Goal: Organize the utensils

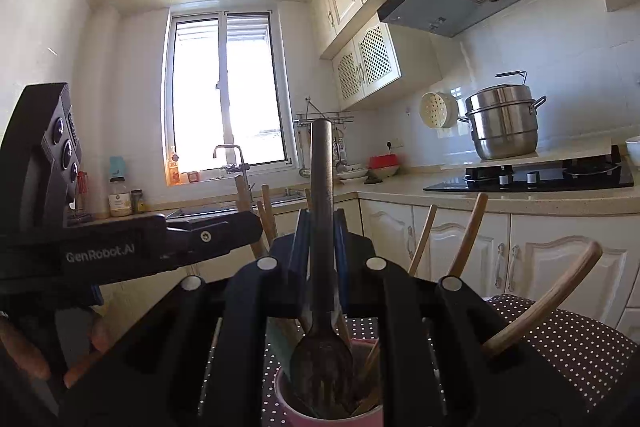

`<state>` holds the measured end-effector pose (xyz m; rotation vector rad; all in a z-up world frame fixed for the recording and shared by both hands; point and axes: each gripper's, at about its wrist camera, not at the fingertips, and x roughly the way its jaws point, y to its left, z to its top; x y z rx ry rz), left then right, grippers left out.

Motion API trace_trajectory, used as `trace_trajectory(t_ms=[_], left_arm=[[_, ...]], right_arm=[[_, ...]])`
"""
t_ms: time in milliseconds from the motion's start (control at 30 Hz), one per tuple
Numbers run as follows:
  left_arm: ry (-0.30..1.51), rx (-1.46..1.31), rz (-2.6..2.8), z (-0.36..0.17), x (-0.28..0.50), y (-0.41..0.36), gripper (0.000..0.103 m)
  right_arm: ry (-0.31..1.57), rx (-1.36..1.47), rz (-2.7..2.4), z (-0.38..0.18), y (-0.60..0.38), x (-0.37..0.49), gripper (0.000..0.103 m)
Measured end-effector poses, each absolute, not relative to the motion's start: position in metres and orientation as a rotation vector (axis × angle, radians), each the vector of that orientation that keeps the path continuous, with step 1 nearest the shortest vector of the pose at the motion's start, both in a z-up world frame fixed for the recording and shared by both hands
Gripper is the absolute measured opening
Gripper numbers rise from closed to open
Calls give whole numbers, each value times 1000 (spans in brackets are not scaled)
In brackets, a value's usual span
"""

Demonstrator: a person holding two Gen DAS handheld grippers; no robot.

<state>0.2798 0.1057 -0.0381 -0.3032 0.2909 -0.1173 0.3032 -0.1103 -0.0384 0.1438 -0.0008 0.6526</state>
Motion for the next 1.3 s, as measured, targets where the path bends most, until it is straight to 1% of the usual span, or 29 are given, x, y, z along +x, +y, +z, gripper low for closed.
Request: trace_trajectory(t_ms=[333,600,667,700,733,767,833,867,967,1033,1067,1133,1300], left_arm=[[335,-297,-96,-42,283,107,43],[331,-309,-101,-34,273,111,43],[324,-317,-99,-30,268,112,43],[320,-322,-101,-28,264,113,43],[314,-332,-99,-25,260,115,44],[310,-339,-100,-23,256,116,45],[302,-337,-103,-17,249,117,48],[295,-327,-97,-13,243,116,50],[273,-301,-98,-3,227,112,55],[265,-297,-103,3,218,109,58],[261,-298,-106,6,212,108,60],[260,-296,-107,11,203,106,61],[260,-260,-102,15,189,93,62]], right_arm=[[9,140,644,-37,-110,306,13],[-1,130,635,-26,-114,296,23],[-8,129,642,-20,-117,291,30],[-13,130,644,-18,-118,288,32],[-17,132,646,-15,-119,285,39],[-26,134,649,-10,-121,281,45],[-45,131,647,-2,-123,272,50],[-60,124,648,4,-125,265,54],[-87,117,653,18,-128,250,64],[-105,112,657,28,-131,239,65],[-114,116,661,34,-134,232,68],[-120,126,668,40,-139,224,71],[-85,150,719,49,-147,219,72]])
